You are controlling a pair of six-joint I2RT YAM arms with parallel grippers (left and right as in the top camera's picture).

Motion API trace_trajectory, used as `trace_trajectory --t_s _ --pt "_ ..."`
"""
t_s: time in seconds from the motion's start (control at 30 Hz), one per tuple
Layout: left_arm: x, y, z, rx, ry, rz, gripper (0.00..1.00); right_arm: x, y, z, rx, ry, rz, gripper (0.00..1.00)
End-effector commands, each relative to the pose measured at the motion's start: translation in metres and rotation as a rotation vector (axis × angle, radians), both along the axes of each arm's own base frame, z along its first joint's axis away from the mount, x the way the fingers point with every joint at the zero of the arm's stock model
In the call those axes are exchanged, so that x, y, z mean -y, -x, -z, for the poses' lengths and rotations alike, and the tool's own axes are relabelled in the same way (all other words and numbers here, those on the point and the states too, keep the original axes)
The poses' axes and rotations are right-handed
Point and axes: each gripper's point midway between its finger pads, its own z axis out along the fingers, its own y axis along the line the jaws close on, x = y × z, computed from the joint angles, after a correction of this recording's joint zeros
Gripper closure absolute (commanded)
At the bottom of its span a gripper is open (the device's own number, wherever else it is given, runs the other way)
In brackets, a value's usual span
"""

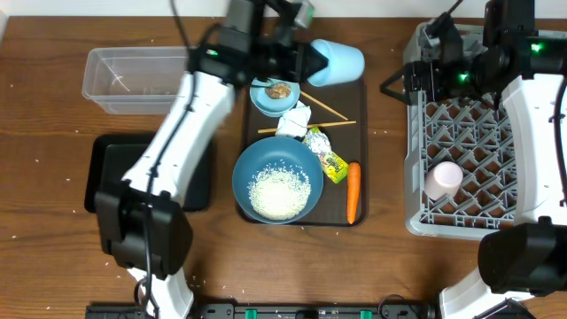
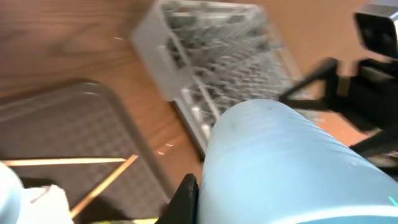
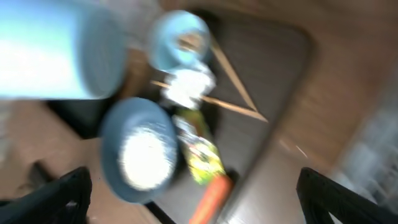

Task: Sort waste into correct bins and load items into the dishwasher rack
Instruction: 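Lift the blue cup and hand it to the right gripper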

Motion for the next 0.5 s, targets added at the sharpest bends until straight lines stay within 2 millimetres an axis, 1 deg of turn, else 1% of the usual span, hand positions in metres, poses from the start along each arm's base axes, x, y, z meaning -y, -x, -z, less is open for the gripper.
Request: trace_trajectory --t_s 0.0,0.03,0.13,0.3,0.33,0.47 --pt "-0.006 0.020 -0.016 -0.049 0.181 0.179 0.94 -0.041 0.016 -0.041 0.154 -0.260 -0.244 0.01" --pt "-0.010 0.020 -0.017 -0.057 0.198 0.186 0.94 -0.046 0.019 -0.050 0.192 -0.306 -0.288 0.01" --pt "-0.014 0.024 -0.022 -0.051 0.230 0.219 0.94 -0.059 0.026 -0.065 0.261 -0.378 -0.368 0.01" --pt "-0.007 0.038 -0.037 -0.032 0.302 0.311 0.94 -0.083 0.030 -0.070 0.310 -0.402 -0.449 0.04" --pt "-0.005 0.040 -0.039 -0.028 0.313 0.329 0.94 -0.089 0.031 -0.071 0.317 -0.403 -0.464 0.05" --pt "-0.002 0.046 -0.042 -0.031 0.332 0.358 0.94 -0.105 0.033 -0.073 0.352 -0.403 -0.513 0.09"
